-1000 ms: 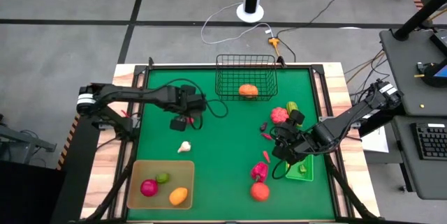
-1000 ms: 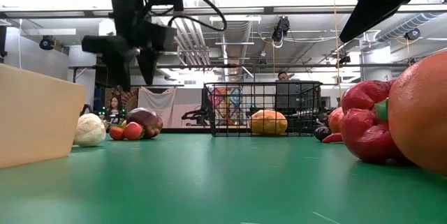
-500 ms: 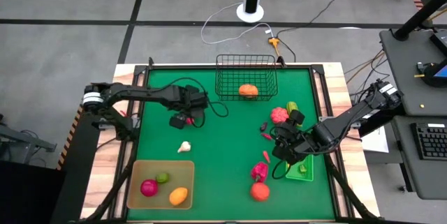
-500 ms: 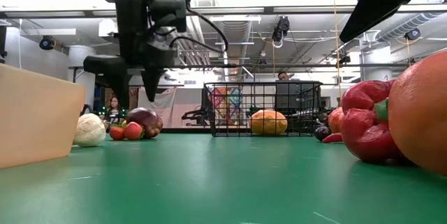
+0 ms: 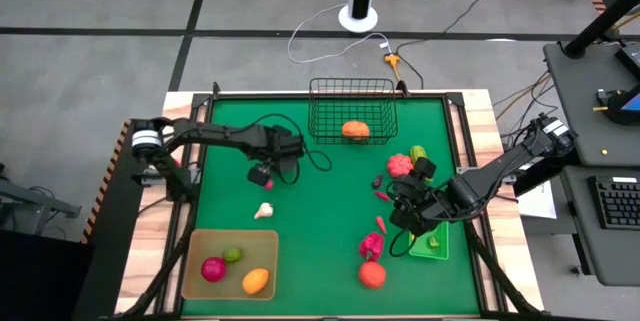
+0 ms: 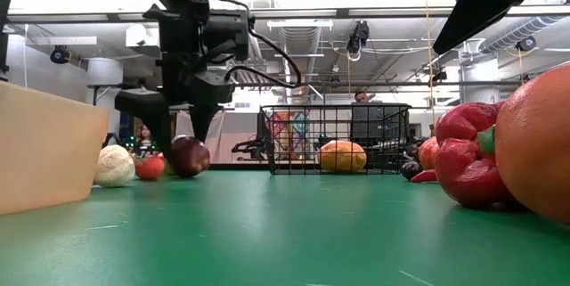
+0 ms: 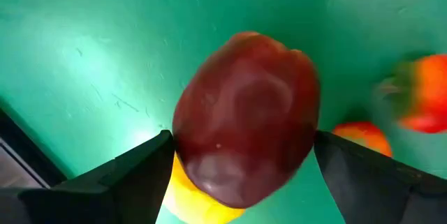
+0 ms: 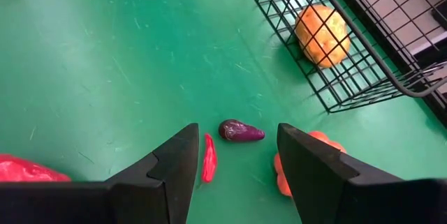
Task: Sort produce into baskets
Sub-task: Put the apple into the orange bin
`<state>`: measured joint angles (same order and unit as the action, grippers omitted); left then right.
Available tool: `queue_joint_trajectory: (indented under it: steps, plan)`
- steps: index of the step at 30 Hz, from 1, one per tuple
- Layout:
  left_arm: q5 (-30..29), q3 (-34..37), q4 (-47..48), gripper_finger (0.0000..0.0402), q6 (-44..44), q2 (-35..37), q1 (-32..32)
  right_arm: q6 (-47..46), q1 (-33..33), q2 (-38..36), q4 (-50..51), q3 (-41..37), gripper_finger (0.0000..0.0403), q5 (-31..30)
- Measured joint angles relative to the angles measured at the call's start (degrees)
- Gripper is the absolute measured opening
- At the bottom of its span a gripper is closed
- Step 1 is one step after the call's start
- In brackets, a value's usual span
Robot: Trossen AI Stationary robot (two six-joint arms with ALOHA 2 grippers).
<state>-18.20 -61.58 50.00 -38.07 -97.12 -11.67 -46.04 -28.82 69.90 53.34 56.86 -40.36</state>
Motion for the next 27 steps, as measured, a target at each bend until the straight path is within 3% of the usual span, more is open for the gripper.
queue_joint_trajectory:
  steps: [8,18,27]
  plan:
    - [0.2,-0.33,-0.54,0.0306,0.48,0.07,-0.24,0.04,0.0,-0.01,0.07,0.0,0.0187,-0.04]
    - [0.2,-0.31,-0.48,0.0213,3.56,0.29,-0.24,0.03,0.0,-0.01,0.09,0.0,0.0187,-0.07]
    - [0.05,-1.31,0.22,0.021,7.73,4.14,-0.12,0.0,0.0,-0.01,0.09,0.0,0.0187,-0.07]
